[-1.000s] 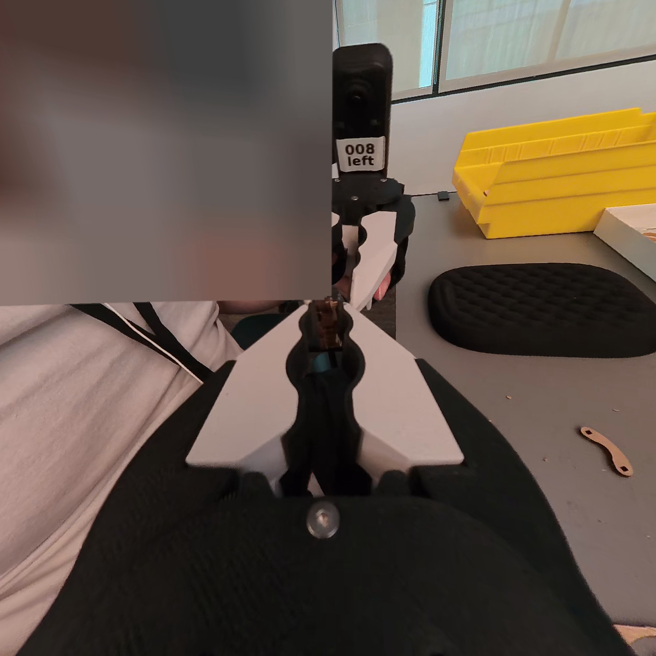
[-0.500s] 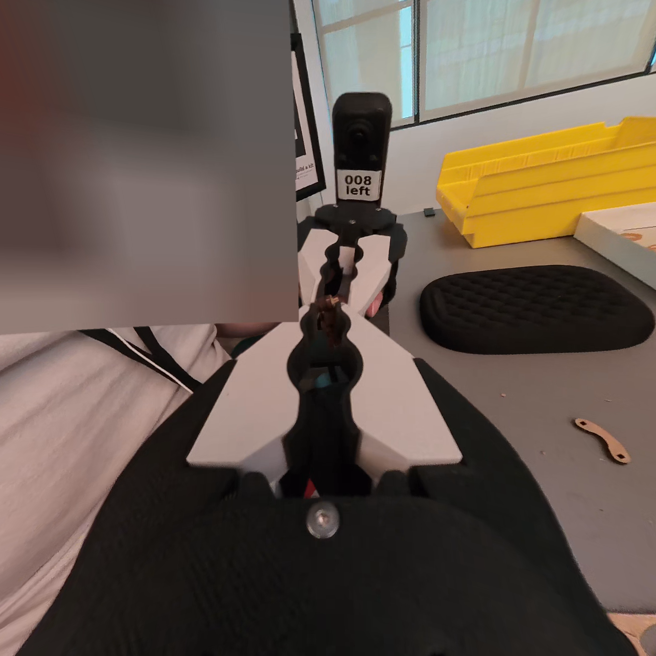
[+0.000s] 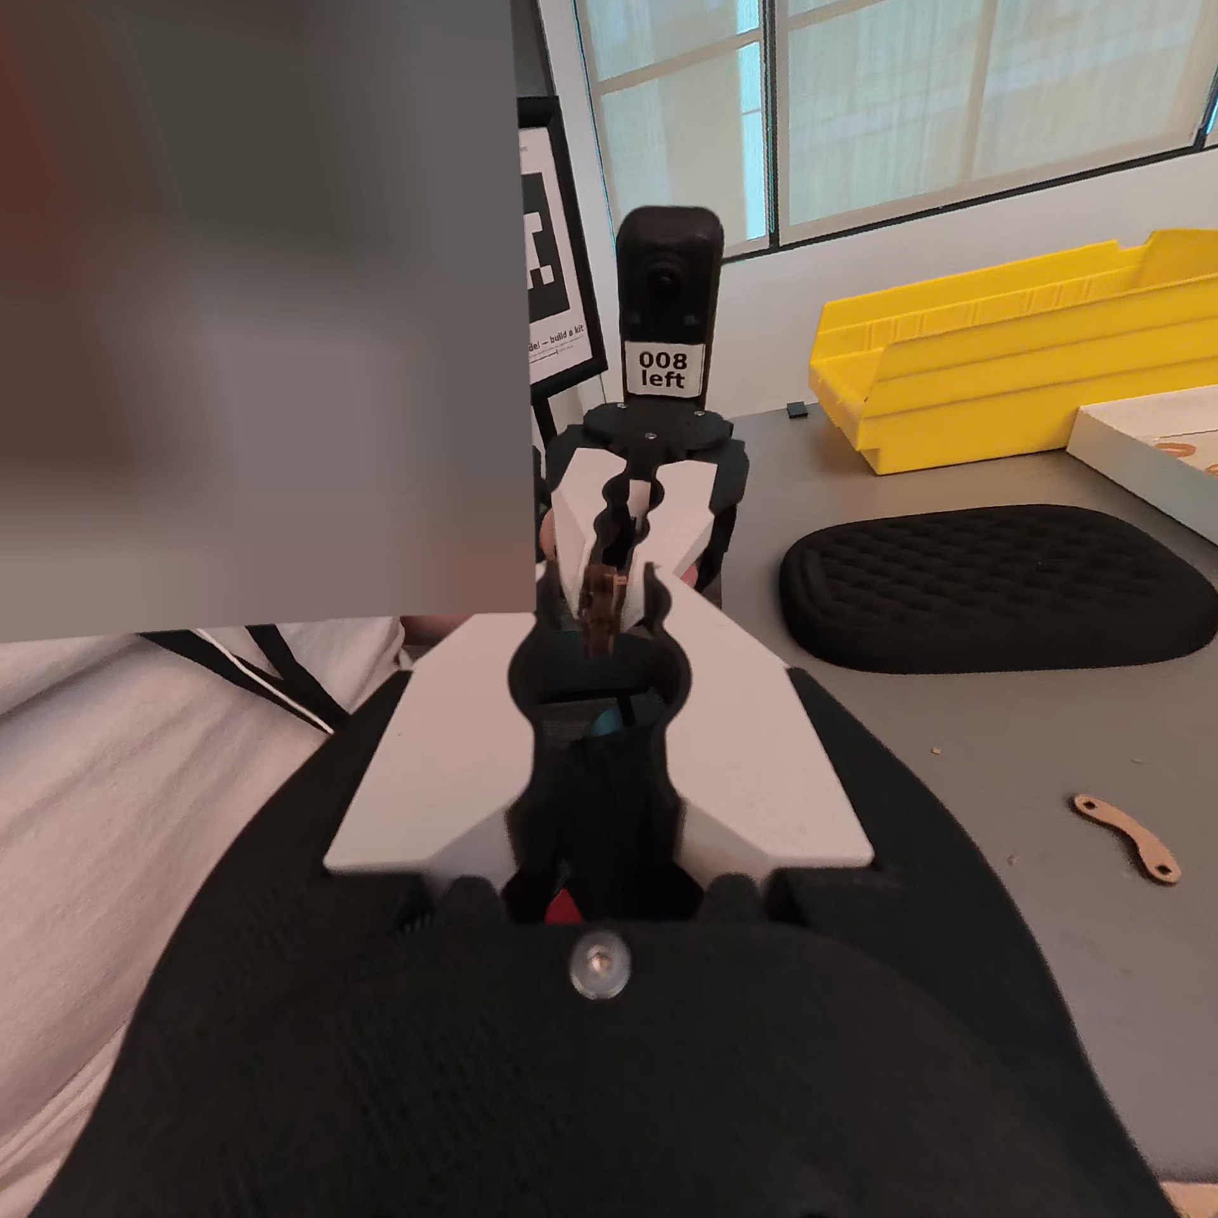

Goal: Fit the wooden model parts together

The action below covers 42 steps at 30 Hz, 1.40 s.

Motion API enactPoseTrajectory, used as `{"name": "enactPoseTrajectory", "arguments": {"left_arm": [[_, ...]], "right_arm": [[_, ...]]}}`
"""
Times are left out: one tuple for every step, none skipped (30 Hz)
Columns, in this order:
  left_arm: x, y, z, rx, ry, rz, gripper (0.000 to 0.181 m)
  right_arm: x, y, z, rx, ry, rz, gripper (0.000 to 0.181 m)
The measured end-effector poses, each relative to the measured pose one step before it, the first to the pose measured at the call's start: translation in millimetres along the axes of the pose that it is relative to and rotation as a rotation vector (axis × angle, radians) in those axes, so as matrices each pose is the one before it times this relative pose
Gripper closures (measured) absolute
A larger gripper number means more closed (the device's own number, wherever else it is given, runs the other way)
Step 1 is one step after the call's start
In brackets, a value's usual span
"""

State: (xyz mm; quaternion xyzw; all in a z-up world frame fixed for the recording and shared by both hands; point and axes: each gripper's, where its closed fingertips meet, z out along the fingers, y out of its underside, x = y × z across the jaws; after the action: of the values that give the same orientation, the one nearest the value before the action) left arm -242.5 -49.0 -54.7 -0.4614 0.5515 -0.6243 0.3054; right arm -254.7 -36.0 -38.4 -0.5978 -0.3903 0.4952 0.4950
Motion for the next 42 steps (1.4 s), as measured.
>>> {"name": "enactPoseTrajectory", "arguments": {"left_arm": [[-0.49, 0.46, 0.28, 0.0004, -0.0028, -0.0036, 0.175], [-1.37, 1.20, 0.28, -0.0044, -0.0097, -0.0008, 0.175], [-0.97, 1.76, 0.37, -0.0081, -0.0074, 0.0022, 0.175], [0.51, 1.51, 0.57, -0.0081, 0.0011, 0.0025, 0.175], [0.57, 0.26, 0.51, -0.0016, 0.0002, 0.0025, 0.175], [0.12, -0.70, 0.24, 0.0024, -0.0025, 0.0019, 0.175], [0.18, -1.12, -0.01, 0.0040, -0.0012, 0.0032, 0.175], [0.32, -1.22, -0.22, 0.0044, -0.0008, 0.0053, 0.175], [-0.25, -1.57, -0.50, 0.0064, -0.0052, 0.0057, 0.175], [0.26, -0.88, -0.34, 0.0024, -0.0030, 0.0060, 0.175], [0.98, -1.06, -0.21, 0.0032, 0.0011, 0.0067, 0.175], [0.30, -0.73, -0.11, 0.0013, -0.0038, 0.0066, 0.175], [0.57, 0.02, 0.00, -0.0031, -0.0019, 0.0098, 0.175], [0.63, 0.08, -0.10, -0.0018, 0.0000, 0.0085, 0.175], [0.02, -0.27, -0.12, 0.0002, -0.0032, 0.0056, 0.176], [-0.20, -0.55, -0.10, 0.0027, -0.0041, 0.0045, 0.175], [0.30, -1.00, -0.28, 0.0058, 0.0001, 0.0034, 0.176], [-0.11, -0.82, -0.32, 0.0043, -0.0023, 0.0027, 0.175], [-0.12, -0.88, -0.31, 0.0044, -0.0037, 0.0046, 0.175], [0.21, -0.18, -0.08, 0.0002, -0.0024, 0.0054, 0.175], [-0.23, -0.29, -0.12, 0.0008, -0.0045, 0.0050, 0.175], [0.18, -0.32, -0.06, 0.0008, -0.0010, 0.0041, 0.175], [-0.11, -0.56, 0.03, 0.0030, -0.0023, 0.0029, 0.175], [0.37, -0.39, 0.01, 0.0016, -0.0001, 0.0077, 0.174], [-0.30, 0.42, 0.05, -0.0030, -0.0069, 0.0136, 0.174], [-1.49, 0.89, -0.21, -0.0060, -0.0145, 0.0138, 0.172], [-3.34, 1.04, -0.75, -0.0087, -0.0241, 0.0048, 0.161], [-1.62, 1.47, -0.83, -0.0136, -0.0089, 0.0038, 0.139], [1.32, 0.31, -0.18, -0.0081, 0.0083, -0.0003, 0.121], [3.56, -1.98, 0.61, 0.0039, 0.0155, 0.0072, 0.117], [5.25, -2.69, 1.50, 0.0051, 0.0175, 0.0216, 0.117], [2.47, -2.60, 2.21, 0.0000, -0.0042, 0.0319, 0.121], [0.01, -3.23, 1.78, 0.0025, -0.0211, 0.0409, 0.128], [0.70, -3.63, 1.14, 0.0067, -0.0173, 0.0465, 0.137], [1.75, -3.37, 0.70, 0.0085, -0.0086, 0.0426, 0.143], [2.36, -1.57, 0.95, 0.0007, 0.0005, 0.0287, 0.143], [0.87, -0.22, 0.76, -0.0056, -0.0008, 0.0151, 0.143], [0.52, 0.01, 0.31, -0.0060, 0.0014, 0.0055, 0.144], [0.67, 0.51, 0.29, -0.0050, 0.0019, -0.0001, 0.144], [0.30, 0.07, 0.31, -0.0012, -0.0012, 0.0018, 0.144], [0.54, -0.55, 0.13, 0.0032, -0.0039, 0.0044, 0.145], [0.40, -0.89, 0.21, 0.0036, -0.0050, 0.0017, 0.145]], "right_arm": [[-0.22, -0.04, 1.80, -0.0022, 0.0018, -0.0003, 0.157], [-0.63, -0.44, 1.81, 0.0018, 0.0021, -0.0046, 0.156], [0.59, 0.25, 1.95, -0.0017, 0.0117, -0.0034, 0.156], [2.50, 2.02, 1.94, -0.0125, 0.0238, -0.0072, 0.156], [1.47, 3.85, 1.73, -0.0237, 0.0183, -0.0160, 0.155], [-2.11, 2.92, 1.69, -0.0171, -0.0023, -0.0183, 0.154], [-1.01, 0.59, 1.42, -0.0034, 0.0058, -0.0068, 0.154], [0.42, -1.74, 0.40, 0.0106, 0.0162, -0.0059, 0.155], [0.88, -2.73, -0.74, 0.0157, 0.0200, -0.0087, 0.161], [-0.14, -3.05, -0.97, 0.0170, 0.0113, -0.0099, 0.168], [0.34, -1.51, -0.69, 0.0053, 0.0118, -0.0037, 0.170], [-0.23, -0.32, 0.16, -0.0009, 0.0036, 0.0023, 0.170], [-0.90, 0.11, 0.29, -0.0029, -0.0057, 0.0092, 0.170], [-0.54, -0.14, 0.11, -0.0005, -0.0056, 0.0074, 0.170], [0.18, -0.14, 0.09, 0.0005, -0.0007, 0.0032, 0.171], [-0.12, -0.22, 0.15, 0.0004, -0.0022, 0.0024, 0.169], [-0.58, -0.56, 0.34, 0.0031, -0.0033, 0.0024, 0.169], [0.06, -0.88, 0.14, 0.0053, 0.0026, -0.0010, 0.169], [0.10, -0.98, 0.15, 0.0046, 0.0054, -0.0073, 0.169], [0.03, -0.26, 0.04, -0.0001, 0.0061, -0.0133, 0.170], [-0.02, -0.41, 0.02, 0.0010, 0.0041, -0.0070, 0.170], [-0.57, -0.46, 0.03, 0.0008, 0.0012, -0.0080, 0.171], [-0.51, -0.82, -0.12, 0.0041, 0.0094, -0.0255, 0.171], [-0.58, -0.16, -0.09, -0.0020, 0.0101, -0.0285, 0.171], [0.09, 0.44, -0.19, -0.0072, 0.0136, -0.0264, 0.171], [-0.40, 0.31, -0.24, -0.0048, 0.0122, -0.0333, 0.171], [-1.79, -0.03, -0.10, -0.0026, 0.0040, -0.0328, 0.170], [1.33, -0.66, -0.54, -0.0003, 0.0234, -0.0264, 0.170], [1.30, -0.57, -1.02, -0.0010, 0.0209, -0.0314, 0.170], [-0.32, -1.10, -1.05, 0.0025, 0.0092, -0.0281, 0.170], [-1.16, -1.93, -0.66, 0.0068, 0.0022, -0.0223, 0.170], [-2.37, -0.81, -0.05, 0.0005, -0.0092, -0.0160, 0.170], [-2.58, 0.23, 0.30, -0.0055, -0.0115, -0.0115, 0.170], [-1.17, 0.28, 0.38, -0.0029, -0.0015, -0.0100, 0.170], [-1.54, -0.21, 0.16, 0.0017, -0.0048, -0.0085, 0.170], [-1.84, -1.09, -0.20, 0.0063, -0.0083, -0.0002, 0.170], [-0.47, -0.10, -0.54, -0.0010, -0.0027, 0.0048, 0.171], [-0.97, 0.34, -0.26, -0.0021, -0.0043, 0.0010, 0.170], [-0.47, 0.59, -0.28, -0.0030, -0.0016, 0.0002, 0.170], [-0.25, -0.13, -0.32, 0.0017, 0.0009, -0.0033, 0.170], [-0.54, -0.85, -0.35, 0.0071, -0.0027, 0.0022, 0.170], [-0.37, -0.97, -0.20, 0.0088, -0.0033, 0.0075, 0.170]]}}
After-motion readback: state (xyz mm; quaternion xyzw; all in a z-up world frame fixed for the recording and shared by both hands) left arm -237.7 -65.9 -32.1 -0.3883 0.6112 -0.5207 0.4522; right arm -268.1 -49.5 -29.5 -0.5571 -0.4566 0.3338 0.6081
